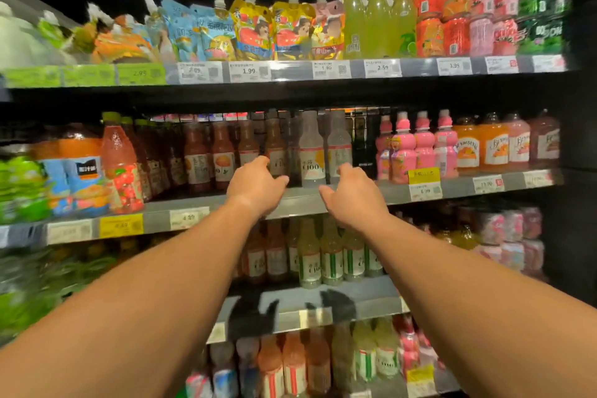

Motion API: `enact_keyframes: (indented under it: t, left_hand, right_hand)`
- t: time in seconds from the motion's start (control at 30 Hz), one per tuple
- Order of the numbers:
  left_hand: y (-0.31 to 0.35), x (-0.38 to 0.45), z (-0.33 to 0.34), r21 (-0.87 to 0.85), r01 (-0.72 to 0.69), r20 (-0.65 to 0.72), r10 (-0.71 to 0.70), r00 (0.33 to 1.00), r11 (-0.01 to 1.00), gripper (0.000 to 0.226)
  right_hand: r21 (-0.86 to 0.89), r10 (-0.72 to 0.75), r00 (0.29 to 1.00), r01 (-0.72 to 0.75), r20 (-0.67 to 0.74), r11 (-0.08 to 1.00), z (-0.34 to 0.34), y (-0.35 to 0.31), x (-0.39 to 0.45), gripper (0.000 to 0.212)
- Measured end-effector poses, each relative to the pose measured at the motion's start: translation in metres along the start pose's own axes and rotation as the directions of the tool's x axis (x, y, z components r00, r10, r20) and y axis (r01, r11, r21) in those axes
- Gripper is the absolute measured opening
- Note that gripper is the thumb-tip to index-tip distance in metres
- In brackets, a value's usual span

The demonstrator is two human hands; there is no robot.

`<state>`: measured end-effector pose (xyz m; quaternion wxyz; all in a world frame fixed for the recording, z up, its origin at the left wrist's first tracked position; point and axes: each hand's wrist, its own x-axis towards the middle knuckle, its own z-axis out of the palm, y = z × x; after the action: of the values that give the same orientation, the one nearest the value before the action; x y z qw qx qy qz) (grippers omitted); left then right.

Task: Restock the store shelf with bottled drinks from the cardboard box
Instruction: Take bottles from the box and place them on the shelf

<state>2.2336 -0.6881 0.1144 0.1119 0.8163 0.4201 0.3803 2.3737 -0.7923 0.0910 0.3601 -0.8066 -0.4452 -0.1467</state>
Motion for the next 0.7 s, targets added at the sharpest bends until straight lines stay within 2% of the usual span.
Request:
enact_keyframes:
  t: [0.2,0.3,0.47,0.7]
  left_hand:
    - [-0.026,-0.082,-0.007,-0.011,-0.008,0.066,0.008,0.998,1.000,0.054]
    - [-0.049,-0.122,-0.003,0.003,0.027,0.099,-0.027,0.995,1.000,0.061]
    - [-0.098,-0.193,0.019,0.051,0.101,0.157,-0.108,0.982,0.994,0.059]
    - [-0.149,-0.291,0.076,0.073,0.172,0.324,-0.186,0.928,0.982,0.049]
  right_hand:
    - [0.029,0.021,0.998,-0.023,0.064,0.999,0.012,-0.031,-0.079,0.054]
    - [0.023,0.041,0.992,-0.044,0.122,0.999,0.031,-0.031,-0.126,0.057]
    - [0.012,0.077,0.966,-0.082,0.248,0.997,0.075,-0.013,-0.217,0.055]
    - [-0.026,0.149,0.897,-0.152,0.415,0.988,0.139,0.030,-0.345,0.051]
